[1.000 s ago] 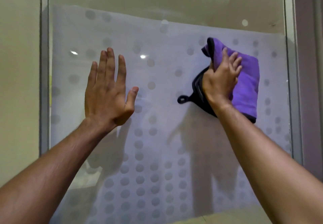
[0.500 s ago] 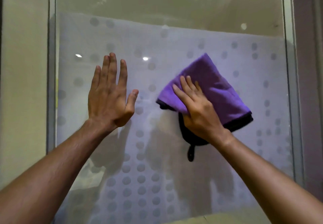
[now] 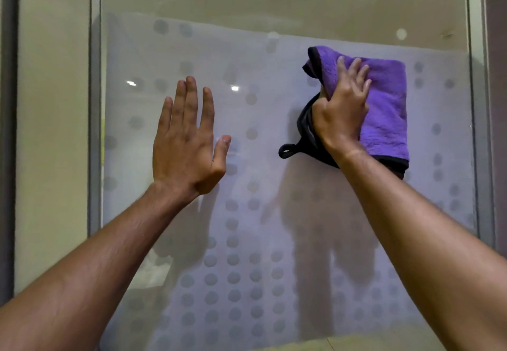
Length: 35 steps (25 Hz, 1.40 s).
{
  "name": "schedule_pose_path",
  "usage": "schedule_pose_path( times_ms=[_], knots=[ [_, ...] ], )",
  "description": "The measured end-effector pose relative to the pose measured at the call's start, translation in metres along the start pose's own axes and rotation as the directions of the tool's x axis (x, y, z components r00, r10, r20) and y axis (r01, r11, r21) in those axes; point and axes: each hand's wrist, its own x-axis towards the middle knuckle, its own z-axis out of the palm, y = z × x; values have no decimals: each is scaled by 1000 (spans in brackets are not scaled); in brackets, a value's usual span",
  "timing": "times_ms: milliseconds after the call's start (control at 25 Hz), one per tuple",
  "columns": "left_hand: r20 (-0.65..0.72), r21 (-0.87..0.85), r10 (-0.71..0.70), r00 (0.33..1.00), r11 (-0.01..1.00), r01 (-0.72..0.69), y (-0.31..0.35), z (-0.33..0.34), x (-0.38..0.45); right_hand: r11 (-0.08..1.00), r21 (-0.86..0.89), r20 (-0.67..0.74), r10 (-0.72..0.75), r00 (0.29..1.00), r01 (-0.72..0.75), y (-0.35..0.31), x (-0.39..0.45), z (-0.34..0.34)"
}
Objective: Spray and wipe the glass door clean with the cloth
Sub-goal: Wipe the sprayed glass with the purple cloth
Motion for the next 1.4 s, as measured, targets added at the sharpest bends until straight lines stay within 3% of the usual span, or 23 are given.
schedule_pose_path(
  times_ms=[160,400,520,640,760,880,960,1040,1120,1400],
  knots=[
    [10,-25,9,1000,1000,-9,-2,-2,-1,981,9,91,-194,977,194,-40,-2,11],
    [32,-15,-5,999,1000,5,-13,-5,-16,807,122,169,-590,789,577,-41,-74,12],
    [26,-11,-25,999,1000,26,-12,-4,-25,739,122,187,-673,716,662,-20,-103,7],
    [32,-21,-46,998,999,46,-11,-2,-30,718,104,193,-693,695,688,1,-122,2],
    [31,-14,-57,998,998,57,-12,-1,-31,786,56,160,-616,771,616,41,-142,-10],
    [37,-16,-50,998,999,51,-12,-1,-31,956,48,60,-293,954,290,70,-136,-21],
    [32,-17,-49,998,999,50,-12,-1,-31,993,78,-4,-85,996,85,67,-119,-19],
    [32,-12,-50,998,999,51,-12,1,-30,993,111,-50,36,998,-30,53,-105,-15],
    [26,1,-50,998,999,50,-11,3,-31,990,139,-61,44,997,-35,40,-100,-12],
    [71,-21,-55,996,998,57,-10,-3,-30,941,199,148,-304,941,273,6,-149,-5]
  ],
)
